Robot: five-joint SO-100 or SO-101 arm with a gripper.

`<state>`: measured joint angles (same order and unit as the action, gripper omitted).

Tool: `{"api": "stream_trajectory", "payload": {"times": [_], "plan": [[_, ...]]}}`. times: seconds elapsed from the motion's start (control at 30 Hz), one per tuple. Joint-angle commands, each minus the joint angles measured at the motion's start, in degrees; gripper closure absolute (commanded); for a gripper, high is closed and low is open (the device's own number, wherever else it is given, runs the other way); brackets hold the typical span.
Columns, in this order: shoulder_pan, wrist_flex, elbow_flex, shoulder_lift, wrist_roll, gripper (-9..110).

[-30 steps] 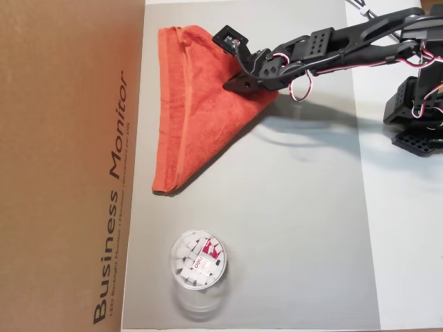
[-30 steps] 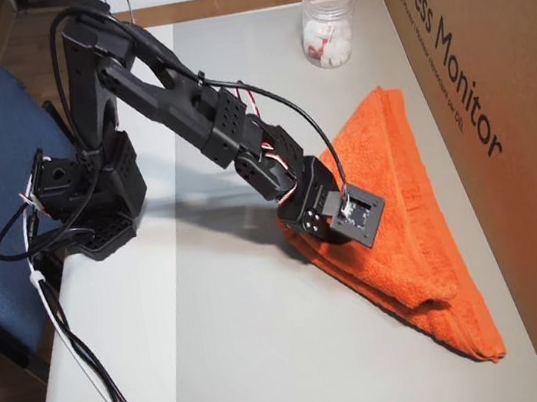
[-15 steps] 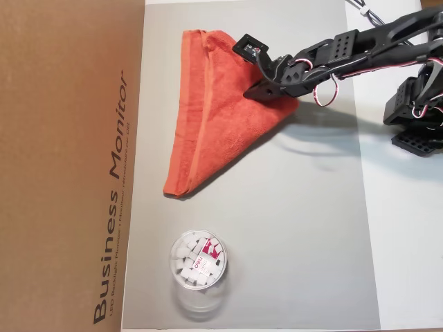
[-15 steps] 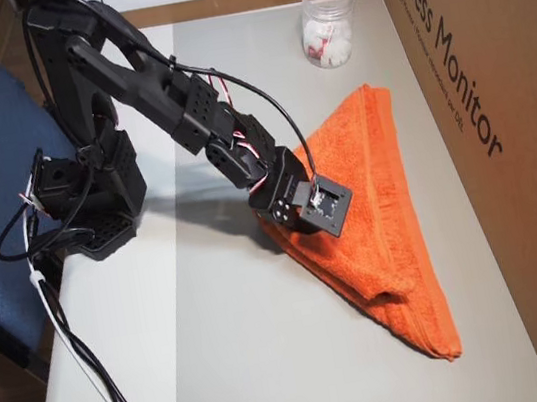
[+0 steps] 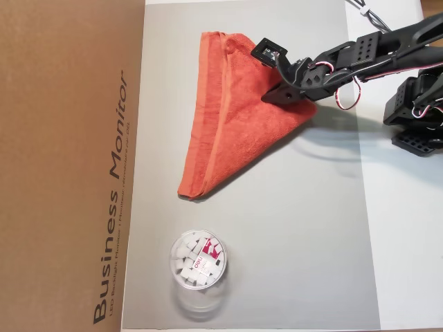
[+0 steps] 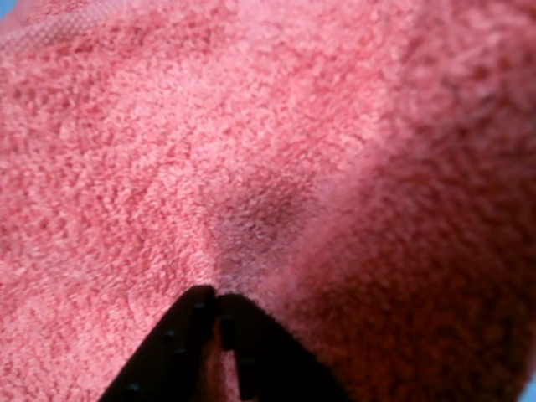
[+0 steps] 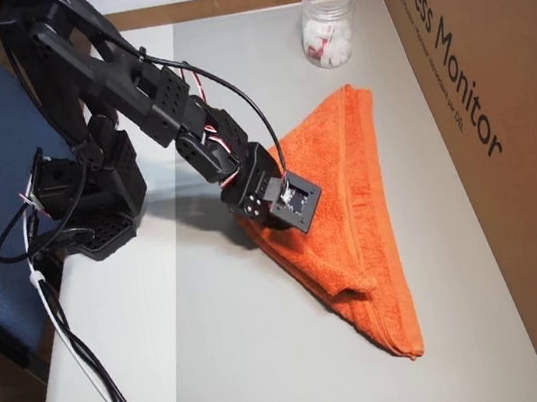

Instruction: Fold the blanket.

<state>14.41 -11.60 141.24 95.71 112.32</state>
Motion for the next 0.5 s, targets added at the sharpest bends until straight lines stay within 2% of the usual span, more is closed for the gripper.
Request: {"api": "stream_trajectory", "payload": {"times": [0.0,0.33,0.47], "plan": [[-0.2,-1.2,5.5,1.1,-0.4,102],[-0.4,-1.2,3.5,9.7,-1.2,102],[0.8,-1.2,2.2,13.4,-10.6,102]]}}
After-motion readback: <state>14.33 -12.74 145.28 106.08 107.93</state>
